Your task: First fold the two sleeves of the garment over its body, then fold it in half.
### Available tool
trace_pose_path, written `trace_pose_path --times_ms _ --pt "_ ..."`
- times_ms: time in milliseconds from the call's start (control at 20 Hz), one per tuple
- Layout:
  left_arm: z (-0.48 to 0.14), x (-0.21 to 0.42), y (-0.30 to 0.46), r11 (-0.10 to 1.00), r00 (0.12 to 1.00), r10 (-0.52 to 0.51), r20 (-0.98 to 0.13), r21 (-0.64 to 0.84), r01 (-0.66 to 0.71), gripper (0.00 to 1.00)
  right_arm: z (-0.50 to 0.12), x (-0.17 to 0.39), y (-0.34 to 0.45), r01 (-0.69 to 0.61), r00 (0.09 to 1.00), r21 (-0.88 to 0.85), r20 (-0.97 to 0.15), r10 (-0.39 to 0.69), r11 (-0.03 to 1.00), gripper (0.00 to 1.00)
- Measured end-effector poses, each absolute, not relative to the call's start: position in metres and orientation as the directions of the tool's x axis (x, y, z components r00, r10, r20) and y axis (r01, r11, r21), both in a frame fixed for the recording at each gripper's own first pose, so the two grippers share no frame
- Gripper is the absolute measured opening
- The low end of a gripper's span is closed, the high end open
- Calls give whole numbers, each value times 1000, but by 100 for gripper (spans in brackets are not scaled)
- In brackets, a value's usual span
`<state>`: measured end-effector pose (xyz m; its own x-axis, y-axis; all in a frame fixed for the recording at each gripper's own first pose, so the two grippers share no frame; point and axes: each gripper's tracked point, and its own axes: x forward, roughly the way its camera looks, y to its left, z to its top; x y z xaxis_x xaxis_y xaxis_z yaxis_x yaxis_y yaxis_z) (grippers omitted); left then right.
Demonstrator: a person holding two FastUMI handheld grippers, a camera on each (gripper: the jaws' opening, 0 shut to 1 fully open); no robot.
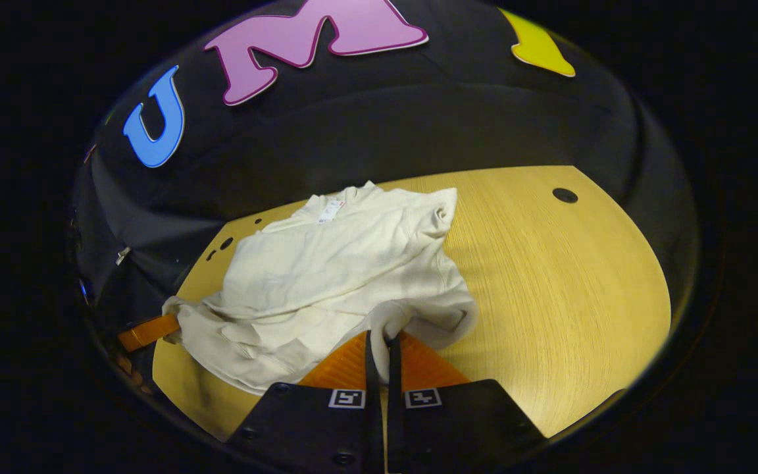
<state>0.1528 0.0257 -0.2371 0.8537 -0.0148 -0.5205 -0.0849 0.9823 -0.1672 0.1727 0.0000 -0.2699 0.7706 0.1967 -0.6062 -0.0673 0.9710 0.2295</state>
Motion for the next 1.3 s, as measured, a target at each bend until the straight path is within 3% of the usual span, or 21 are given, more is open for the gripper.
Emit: trace_pose_path --times_ms 600,1000,1300 --pt "-187 289 39 989 923 -26 -383 -142 -31 6 -227 309 -1 -51 876 204 -461 142 978 7" --pt "-219 385 76 997 934 49 -354 -44 -69 6 -245 393 -2 -15 925 115 -376 57 993 7" --pt "-246 416 80 995 936 69 -344 -42 -89 6 -286 412 -3 23 914 59 -407 3 998 10"
